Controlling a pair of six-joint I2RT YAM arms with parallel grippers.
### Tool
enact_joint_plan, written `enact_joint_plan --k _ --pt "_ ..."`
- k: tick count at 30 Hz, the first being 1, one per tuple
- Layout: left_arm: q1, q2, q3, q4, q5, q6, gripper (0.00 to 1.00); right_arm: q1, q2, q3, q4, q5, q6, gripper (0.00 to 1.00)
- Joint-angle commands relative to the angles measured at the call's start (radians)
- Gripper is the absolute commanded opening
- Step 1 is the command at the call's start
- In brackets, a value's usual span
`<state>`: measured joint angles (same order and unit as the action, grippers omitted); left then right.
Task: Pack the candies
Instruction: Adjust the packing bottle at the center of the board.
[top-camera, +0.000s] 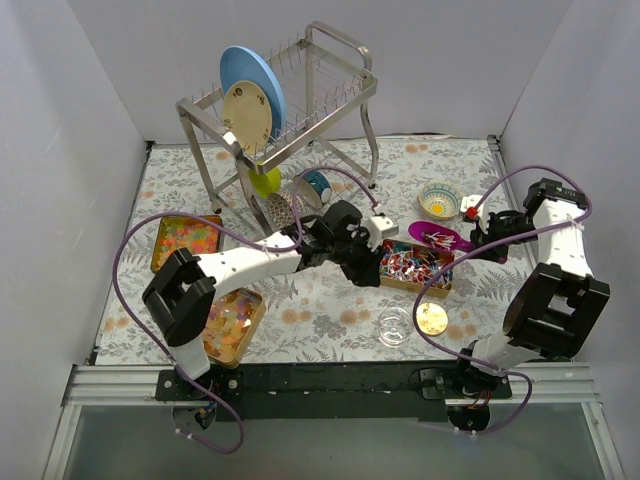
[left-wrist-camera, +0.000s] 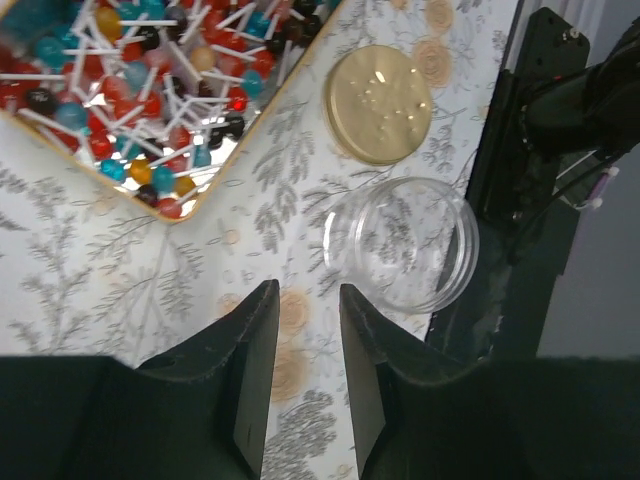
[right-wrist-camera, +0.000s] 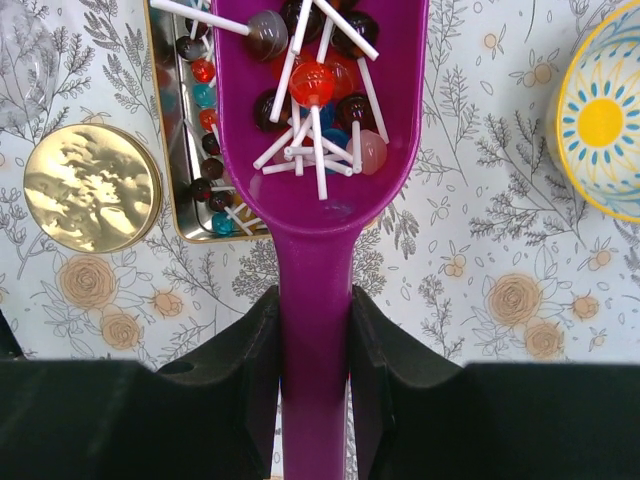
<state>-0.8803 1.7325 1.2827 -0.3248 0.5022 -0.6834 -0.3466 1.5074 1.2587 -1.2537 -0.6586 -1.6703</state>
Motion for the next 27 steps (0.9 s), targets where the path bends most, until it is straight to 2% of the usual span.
enact_joint_plan --k 1,4,10,17,27 --pt "-0.074 -0.007 0.006 0.052 -0.175 -0.114 0.32 -0.019 -0.009 0.022 0.010 -0.056 0.081 0.01" --pt "-0.101 0.028 0.018 0.050 -0.156 -0.127 0.35 -0.022 -0.033 -0.019 0.020 -0.041 0.081 0.01" --pt "-0.181 0.102 0.023 0.043 -0.208 -0.136 0.38 -0.032 -0.078 -0.082 0.022 -0.024 0.077 0.01" --pt "-0.209 0.128 0.000 0.070 -0.226 -0.140 0.39 -0.048 -0.093 -0.101 0.016 -0.012 0.066 0.01" --pt "-0.218 0.061 -0.009 0.081 -0.280 -0.171 0.37 -0.051 -0.082 -0.099 0.023 -0.022 0.086 0.01"
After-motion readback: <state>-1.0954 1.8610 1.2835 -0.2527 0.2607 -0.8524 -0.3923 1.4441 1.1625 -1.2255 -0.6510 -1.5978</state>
